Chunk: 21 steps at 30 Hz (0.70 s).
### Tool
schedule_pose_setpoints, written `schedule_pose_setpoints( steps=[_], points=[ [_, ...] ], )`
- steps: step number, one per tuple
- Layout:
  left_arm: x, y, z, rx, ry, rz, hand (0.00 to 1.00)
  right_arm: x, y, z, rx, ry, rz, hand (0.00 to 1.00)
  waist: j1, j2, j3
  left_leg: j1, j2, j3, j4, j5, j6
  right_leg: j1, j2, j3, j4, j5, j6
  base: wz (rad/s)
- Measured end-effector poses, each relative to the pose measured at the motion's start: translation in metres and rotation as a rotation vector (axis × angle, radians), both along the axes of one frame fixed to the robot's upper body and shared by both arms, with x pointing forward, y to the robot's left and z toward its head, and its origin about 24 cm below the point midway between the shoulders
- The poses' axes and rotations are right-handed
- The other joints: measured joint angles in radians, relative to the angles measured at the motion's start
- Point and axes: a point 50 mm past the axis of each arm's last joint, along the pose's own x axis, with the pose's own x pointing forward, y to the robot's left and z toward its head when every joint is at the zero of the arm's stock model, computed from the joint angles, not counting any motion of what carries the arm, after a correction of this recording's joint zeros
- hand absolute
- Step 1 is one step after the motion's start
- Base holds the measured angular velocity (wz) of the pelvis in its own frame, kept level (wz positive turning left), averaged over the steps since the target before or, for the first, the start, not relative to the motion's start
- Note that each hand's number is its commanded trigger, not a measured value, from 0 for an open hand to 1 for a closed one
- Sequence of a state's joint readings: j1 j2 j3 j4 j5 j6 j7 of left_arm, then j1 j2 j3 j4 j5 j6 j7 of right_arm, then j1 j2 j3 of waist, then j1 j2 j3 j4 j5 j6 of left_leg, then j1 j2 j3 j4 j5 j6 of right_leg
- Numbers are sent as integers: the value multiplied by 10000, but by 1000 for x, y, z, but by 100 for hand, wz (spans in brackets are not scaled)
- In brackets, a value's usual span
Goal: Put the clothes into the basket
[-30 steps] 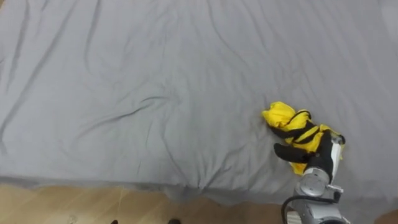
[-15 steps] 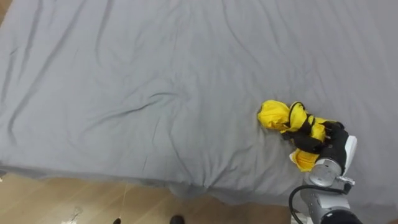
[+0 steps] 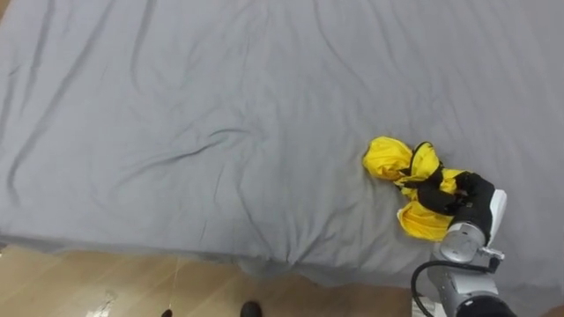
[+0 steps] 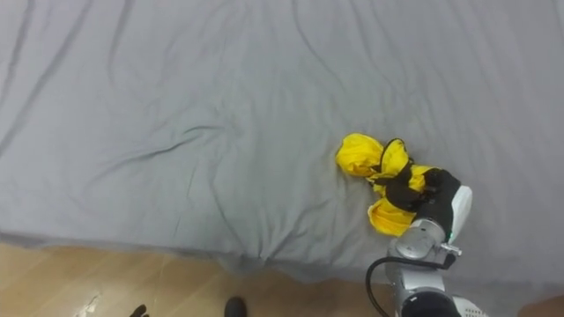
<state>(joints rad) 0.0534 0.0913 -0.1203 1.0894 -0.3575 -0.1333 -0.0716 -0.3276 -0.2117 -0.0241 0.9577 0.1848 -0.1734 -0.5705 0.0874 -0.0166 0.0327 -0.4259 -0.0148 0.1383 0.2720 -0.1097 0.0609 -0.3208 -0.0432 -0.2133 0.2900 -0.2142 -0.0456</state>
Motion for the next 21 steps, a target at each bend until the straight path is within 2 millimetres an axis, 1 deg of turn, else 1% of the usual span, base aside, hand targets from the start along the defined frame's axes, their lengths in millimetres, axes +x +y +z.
schedule_pose_setpoints(
  steps=[4,7,9,10,12,13,14,15,16,18,19,20,21],
  points=[
    [0,2,0,42,19,6,0,1,-4,4,-86,-130,71,100,-73,-26,-15,44,1,24,-45,10,-12,12,0,22,12,1,0,0],
    [-3,2,-1,64,105,12,0,0,-7,7,-149,-332,124,100,-164,-70,-27,401,-16,55,-196,16,-21,291,-8,46,-6,3,2,-2],
    [-14,5,-3,120,330,118,0,0,-7,9,-155,-481,244,100,-318,-171,-73,925,-16,188,-400,17,-24,688,-7,121,-40,2,2,-12],
    [-15,6,-3,140,358,140,0,0,-7,11,-180,-566,255,100,-372,-195,-70,1021,-16,226,-414,17,-24,781,-6,148,-62,2,2,-9],
    [-20,12,-3,361,499,221,0,-2,-7,18,-218,-1049,356,100,-641,-318,-138,1359,-29,250,-517,17,-27,1146,5,189,-251,2,3,-6],
    [-22,13,-4,420,561,250,0,-4,-7,19,-208,-1147,367,100,-712,-355,-169,1456,-35,247,-537,17,-28,1246,7,209,-300,2,3,-7],
    [-25,14,-4,472,641,300,0,-9,-10,23,-179,-1437,330,100,-808,-398,-214,1668,-38,303,-602,14,-31,1389,14,315,-417,7,13,-21],
    [-29,16,-4,510,683,394,0,-13,-13,27,-153,-1741,320,100,-816,-449,-261,1867,-32,459,-670,10,-38,1565,29,475,-573,-1,31,-29],
    [-30,17,-4,505,704,491,0,-15,-15,31,-116,-1935,279,100,-843,-453,-263,1963,-21,513,-692,0,-50,1672,47,495,-689,20,54,-24],
    [-40,22,-4,585,851,780,0,-32,-24,37,-80,-2394,-15,100,-1104,-447,-284,2553,-41,529,-815,-29,-86,2363,95,613,-1060,83,88,-6],
    [-43,23,-5,612,915,876,0,-36,-26,37,-110,-2437,-79,100,-1105,-454,-294,2722,-42,544,-853,-48,-106,2503,98,669,-1084,84,90,-22],
    [-46,25,-5,657,955,1028,0,-41,-28,41,-188,-2604,-158,100,-1159,-442,-299,2985,-32,692,-863,-100,-127,2716,113,751,-1097,82,93,-33],
    [-47,26,-5,772,986,1070,0,-44,-30,45,-259,-2801,-186,100,-1320,-407,-319,3161,-12,795,-865,-145,-134,2854,129,813,-1092,82,93,-29]
  ],
)
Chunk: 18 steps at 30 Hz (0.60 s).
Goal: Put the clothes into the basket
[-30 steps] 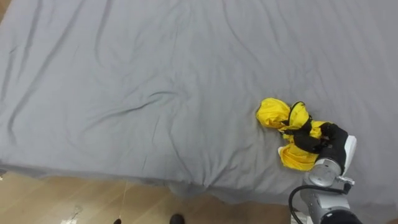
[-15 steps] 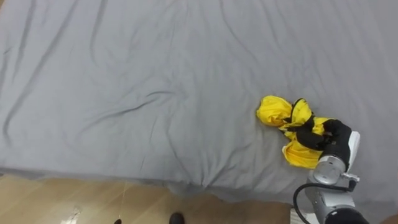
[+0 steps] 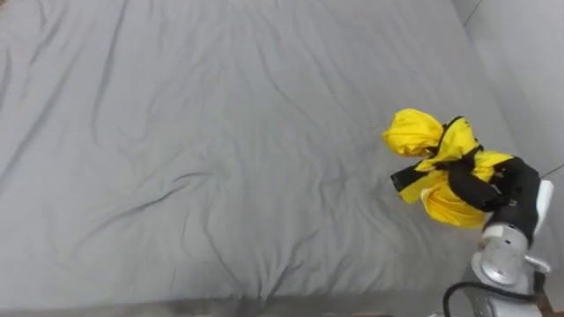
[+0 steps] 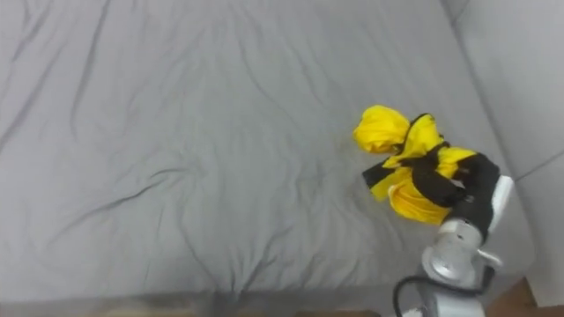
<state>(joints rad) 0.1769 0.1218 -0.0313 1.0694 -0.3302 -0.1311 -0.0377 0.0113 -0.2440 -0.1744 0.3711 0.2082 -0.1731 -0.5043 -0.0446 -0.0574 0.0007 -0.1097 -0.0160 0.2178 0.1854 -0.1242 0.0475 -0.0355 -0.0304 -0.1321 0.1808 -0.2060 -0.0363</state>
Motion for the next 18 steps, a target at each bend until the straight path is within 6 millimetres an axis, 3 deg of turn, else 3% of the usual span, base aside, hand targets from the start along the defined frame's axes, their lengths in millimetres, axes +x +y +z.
schedule_pose_setpoints(
  steps=[8,12,18],
  points=[
    [-1,3,1,301,14,94,0,-22,-9,16,-53,-694,-138,100,-532,169,-64,908,62,583,-279,-80,-46,460,110,744,81,9,-1,-28],
    [-5,4,1,372,146,5,0,-28,-10,15,-10,-603,155,100,-673,183,-25,1372,208,1306,-414,-225,-125,575,246,1310,88,42,-17,-51],
    [-19,7,0,697,668,51,0,-45,-18,-3,520,194,-171,100,-901,187,61,1551,353,1928,-416,-443,-237,480,479,2049,92,66,-34,-35]
  ],
)
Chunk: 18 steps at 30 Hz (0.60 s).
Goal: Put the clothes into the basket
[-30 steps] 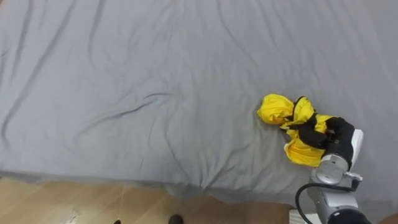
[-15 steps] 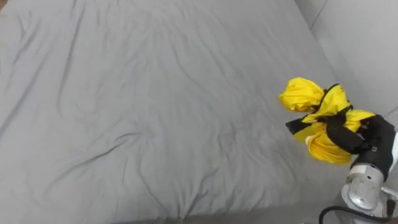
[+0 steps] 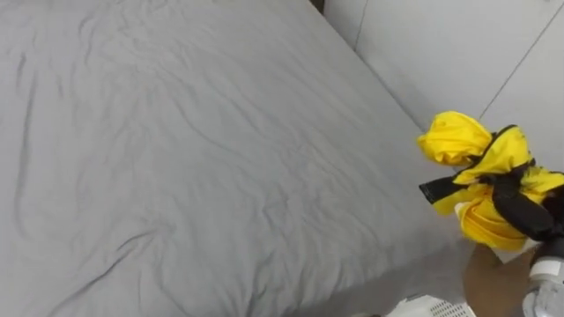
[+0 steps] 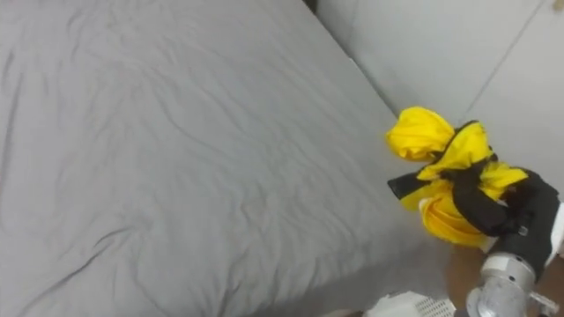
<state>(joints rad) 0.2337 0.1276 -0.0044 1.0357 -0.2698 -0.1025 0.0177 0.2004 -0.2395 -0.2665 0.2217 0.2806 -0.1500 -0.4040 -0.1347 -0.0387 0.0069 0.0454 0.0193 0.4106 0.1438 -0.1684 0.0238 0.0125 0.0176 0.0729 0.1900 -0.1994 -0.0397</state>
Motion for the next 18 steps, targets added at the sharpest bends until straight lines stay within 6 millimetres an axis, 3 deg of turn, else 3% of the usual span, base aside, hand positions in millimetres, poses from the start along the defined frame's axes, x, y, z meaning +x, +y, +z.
schedule_pose_setpoints(
  steps=[5,9,15,16,18],
  points=[
    [-7,2,-1,201,373,2,0,-8,-1,-18,424,995,-45,100,-94,5,17,-46,65,312,-2,-63,-81,-311,116,516,127,19,-26,-35],
    [-7,2,-1,245,443,-85,0,-1,-1,-18,397,1005,95,100,-333,152,23,-509,102,460,76,-61,-80,-945,212,935,299,92,-2,-25],
    [-5,-4,-3,180,680,-341,0,27,-6,-10,506,526,-50,100,-833,697,48,-1246,99,535,294,-59,-75,-1831,229,1285,545,244,138,-21],
    [-3,-4,-3,160,691,-392,0,30,-8,-9,492,522,-59,100,-842,809,18,-1325,97,543,312,-57,-71,-1940,237,1345,571,268,153,-16],
    [3,-7,-4,109,758,-620,0,37,-14,-10,450,712,-49,100,-840,966,58,-1629,88,620,410,-48,-57,-2337,245,1480,737,312,210,-21]
  ],
)
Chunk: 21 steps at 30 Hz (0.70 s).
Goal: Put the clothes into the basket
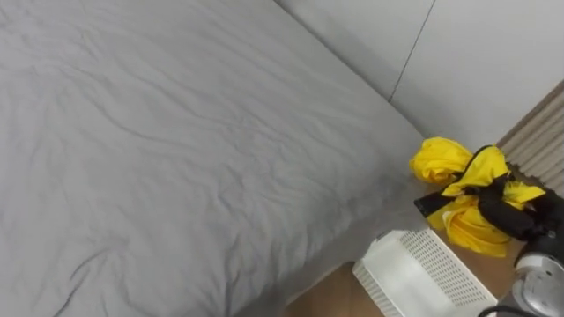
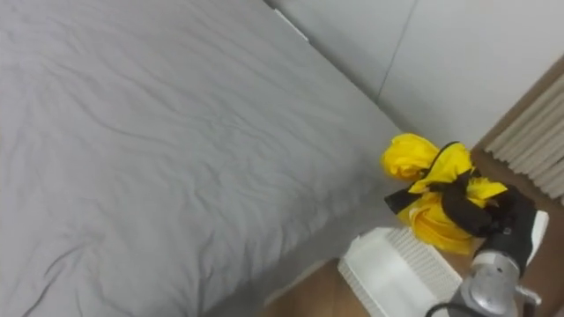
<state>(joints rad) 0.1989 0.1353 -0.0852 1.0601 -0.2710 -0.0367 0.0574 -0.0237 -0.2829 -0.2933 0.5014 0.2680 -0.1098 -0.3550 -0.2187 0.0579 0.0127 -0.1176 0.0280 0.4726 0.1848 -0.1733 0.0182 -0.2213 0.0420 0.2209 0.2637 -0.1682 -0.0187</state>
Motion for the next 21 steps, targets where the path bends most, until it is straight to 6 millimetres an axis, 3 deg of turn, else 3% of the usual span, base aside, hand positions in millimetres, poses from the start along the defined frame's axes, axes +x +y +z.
schedule_pose_setpoints(
  steps=[5,8,15,16,17,18,21],
  points=[
    [15,-4,-1,-119,-128,-321,0,10,-2,-11,299,593,-179,100,124,273,98,-652,-55,152,143,61,109,-916,5,273,505,-1,87,-15],
    [28,-7,0,-232,-335,-296,0,18,1,-14,424,773,-269,100,157,485,75,-1129,-112,119,197,159,273,-1457,-57,244,870,-25,124,1],
    [49,-12,3,-307,-851,-439,0,43,0,-5,756,552,-741,100,396,665,78,-1595,-207,-116,171,289,473,-2147,-130,122,1328,-76,189,7],
    [51,-13,4,-316,-895,-477,0,45,-1,-3,739,522,-779,62,410,678,75,-1649,-222,-130,151,287,477,-2202,-150,113,1391,-85,202,12],
    [55,-14,4,-355,-983,-539,0,46,-3,-1,669,513,-893,8,467,712,83,-1734,-257,-132,121,308,511,-2318,-202,62,1461,-83,211,13],
    [57,-16,5,-373,-1022,-656,0,44,-6,-2,629,638,-1052,0,558,715,81,-1771,-282,-133,123,332,553,-2381,-220,31,1545,-95,222,12],
    [63,-17,6,-409,-1189,-802,0,40,-8,-5,605,813,-1254,0,700,746,71,-1903,-295,-160,133,349,580,-2512,-236,-18,1570,-97,223,6]
  ],
)
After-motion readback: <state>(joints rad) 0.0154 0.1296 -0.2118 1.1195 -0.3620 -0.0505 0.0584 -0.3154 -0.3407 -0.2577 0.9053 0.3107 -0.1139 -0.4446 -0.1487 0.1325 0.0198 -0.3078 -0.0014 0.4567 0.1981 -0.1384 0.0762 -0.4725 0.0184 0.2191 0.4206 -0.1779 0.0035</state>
